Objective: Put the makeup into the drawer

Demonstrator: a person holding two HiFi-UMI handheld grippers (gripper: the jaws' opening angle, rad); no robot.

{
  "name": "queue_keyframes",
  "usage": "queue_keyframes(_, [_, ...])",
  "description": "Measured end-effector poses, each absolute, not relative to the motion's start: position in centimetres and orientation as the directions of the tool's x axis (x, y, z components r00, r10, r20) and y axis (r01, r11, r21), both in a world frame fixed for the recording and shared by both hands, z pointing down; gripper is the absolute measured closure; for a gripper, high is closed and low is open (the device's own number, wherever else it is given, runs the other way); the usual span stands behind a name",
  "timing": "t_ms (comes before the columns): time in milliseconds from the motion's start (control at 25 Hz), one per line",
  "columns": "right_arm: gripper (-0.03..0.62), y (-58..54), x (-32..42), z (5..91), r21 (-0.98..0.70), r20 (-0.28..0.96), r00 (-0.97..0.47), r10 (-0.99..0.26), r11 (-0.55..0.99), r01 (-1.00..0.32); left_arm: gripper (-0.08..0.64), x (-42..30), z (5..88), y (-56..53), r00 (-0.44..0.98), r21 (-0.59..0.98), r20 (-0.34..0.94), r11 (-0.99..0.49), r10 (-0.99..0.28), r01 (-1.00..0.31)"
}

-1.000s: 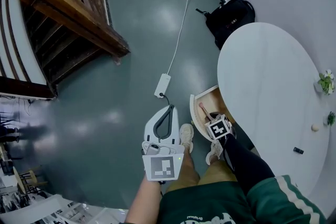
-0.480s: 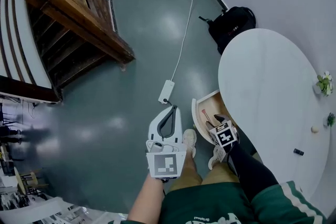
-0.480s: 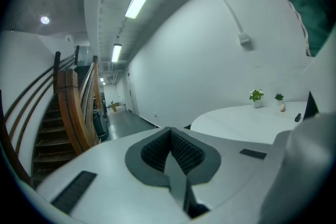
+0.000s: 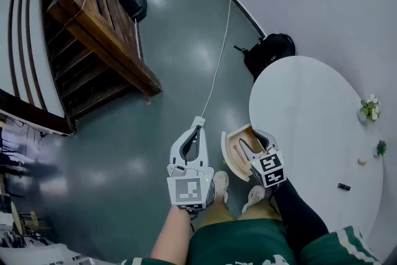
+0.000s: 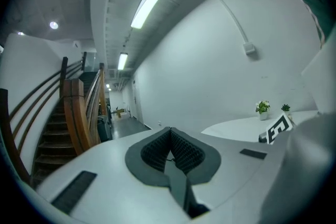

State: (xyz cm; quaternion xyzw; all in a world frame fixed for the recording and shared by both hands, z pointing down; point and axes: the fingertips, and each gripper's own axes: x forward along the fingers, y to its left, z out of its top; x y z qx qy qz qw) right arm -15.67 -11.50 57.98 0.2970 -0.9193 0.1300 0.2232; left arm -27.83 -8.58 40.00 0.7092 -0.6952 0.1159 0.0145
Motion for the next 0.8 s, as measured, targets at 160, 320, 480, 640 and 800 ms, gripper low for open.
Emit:
queue_keyframes(160, [0.377, -14.6, -14.5, 48.6, -0.042, 0.306, -0.732, -0.608, 0.760, -0.649, 0.560, -27.0, 38.3, -9.0, 0.017, -0.139, 0.165, -0.040, -0.986, -0.989])
queue_keyframes(320, [0.373, -15.6, -12.2, 40.3, -0.001, 0.149, -0.722, -0.675, 0.730, -0.683, 0.560, -25.3, 35.6, -9.5, 0.044, -0.090, 0.136, -0.056, -0.990, -0.994])
queue_keyframes(480, [0.373, -15.5, -10.0, 32.4, 0.010, 0.004, -0.698, -0.716, 0.698, -0.716, 0.560, -23.9, 32.4, -9.7, 0.055, -0.132, 0.093, -0.068, -0.994, -0.989])
queue_keyframes(640, [0.373, -15.0, -7.1, 30.6, 0.046, -0.029, -0.674, -0.738, 0.672, -0.739, 0.560, -21.4, 31.3, -9.8, 0.090, -0.139, 0.070, -0.099, -0.993, -0.985])
queue_keyframes(800, [0.374, -14.7, -3.1, 30.6, 0.049, -0.032, -0.636, -0.771, 0.634, -0.772, 0.560, -17.3, 31.2, -10.2, 0.157, -0.134, 0.069, -0.165, -0.985, -0.977])
